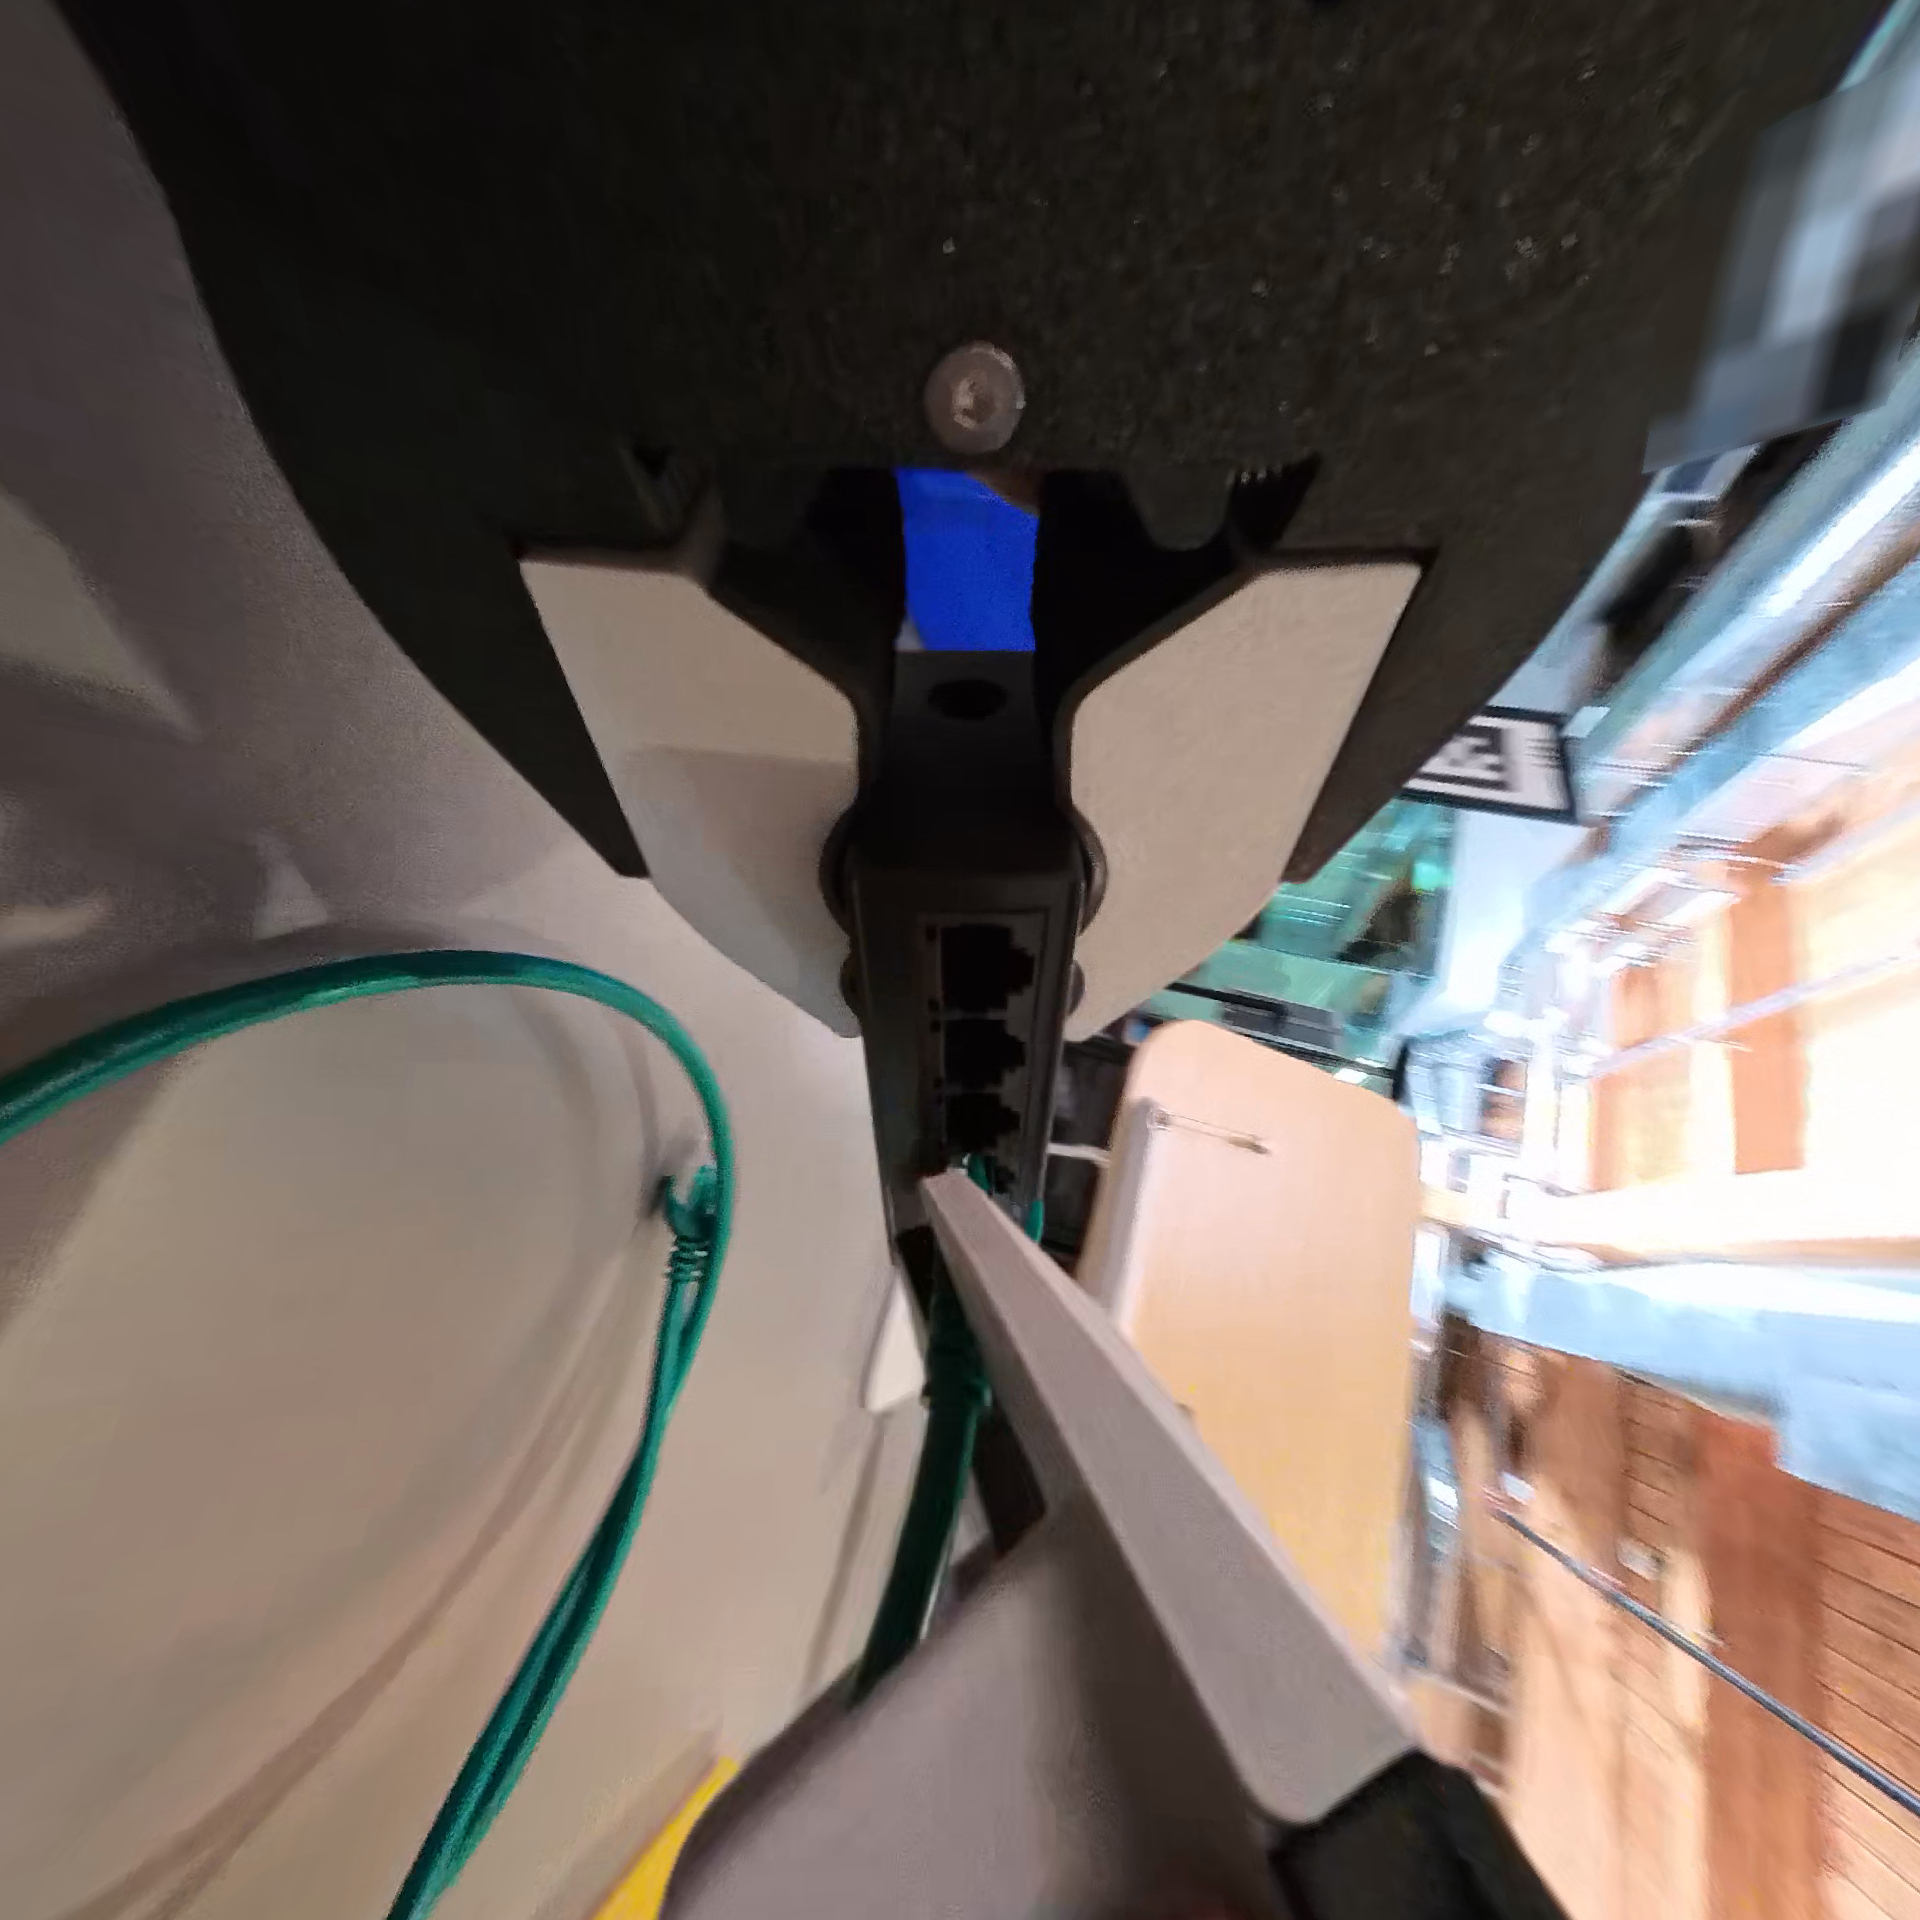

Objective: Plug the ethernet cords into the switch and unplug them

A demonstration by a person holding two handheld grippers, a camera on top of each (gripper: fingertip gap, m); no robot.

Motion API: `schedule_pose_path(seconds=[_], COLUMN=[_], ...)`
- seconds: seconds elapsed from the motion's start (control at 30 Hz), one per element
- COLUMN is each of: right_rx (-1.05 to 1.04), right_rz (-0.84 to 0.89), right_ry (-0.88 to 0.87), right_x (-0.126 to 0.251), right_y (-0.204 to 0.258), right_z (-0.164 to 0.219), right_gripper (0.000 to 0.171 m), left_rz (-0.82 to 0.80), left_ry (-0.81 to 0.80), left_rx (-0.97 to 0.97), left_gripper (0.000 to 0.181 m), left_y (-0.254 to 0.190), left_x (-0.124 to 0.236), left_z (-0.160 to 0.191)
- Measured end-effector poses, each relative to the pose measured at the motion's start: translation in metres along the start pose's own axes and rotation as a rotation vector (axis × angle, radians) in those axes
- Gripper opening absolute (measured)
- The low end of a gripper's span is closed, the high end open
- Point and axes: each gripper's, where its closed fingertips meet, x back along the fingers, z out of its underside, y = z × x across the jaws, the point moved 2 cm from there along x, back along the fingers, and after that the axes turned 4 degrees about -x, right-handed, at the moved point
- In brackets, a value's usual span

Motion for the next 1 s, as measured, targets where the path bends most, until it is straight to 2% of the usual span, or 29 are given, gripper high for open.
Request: schedule_pose_path(seconds=[0.07, 0.1, 0.23, 0.37, 0.7, 0.73, 1.0], right_rx=[-0.145, -0.248, -0.634, -0.800, -0.800, -0.799, -0.741], right_rz=[-0.116, -0.178, -0.493, -0.654, -0.702, -0.714, -0.725], right_ry=[-0.028, -0.026, 0.078, 0.110, 0.114, 0.113, 0.095], right_x=[0.004, 0.006, 0.007, 0.003, -0.003, -0.002, -0.002], right_y=[0.000, -0.003, -0.004, -0.006, -0.004, -0.004, -0.004], right_z=[-0.004, -0.004, -0.001, -0.002, 0.000, 0.000, -0.001], right_gripper=[0.031, 0.033, 0.035, 0.029, 0.021, 0.014, 0.010], left_rz=[-0.078, -0.117, -0.181, -0.185, -0.147, -0.138, -0.143], left_ry=[-0.018, -0.029, -0.055, -0.047, -0.039, -0.039, -0.020], left_rx=[-0.079, -0.107, -0.166, -0.185, -0.178, -0.174, -0.162], left_gripper=[0.030, 0.031, 0.029, 0.030, 0.030, 0.030, 0.030], left_y=[0.007, 0.010, 0.012, 0.013, 0.007, 0.005, 0.008], left_x=[0.003, 0.005, 0.004, 0.003, 0.001, 0.001, 0.000], left_z=[-0.002, -0.003, -0.003, -0.003, -0.001, -0.001, -0.001])
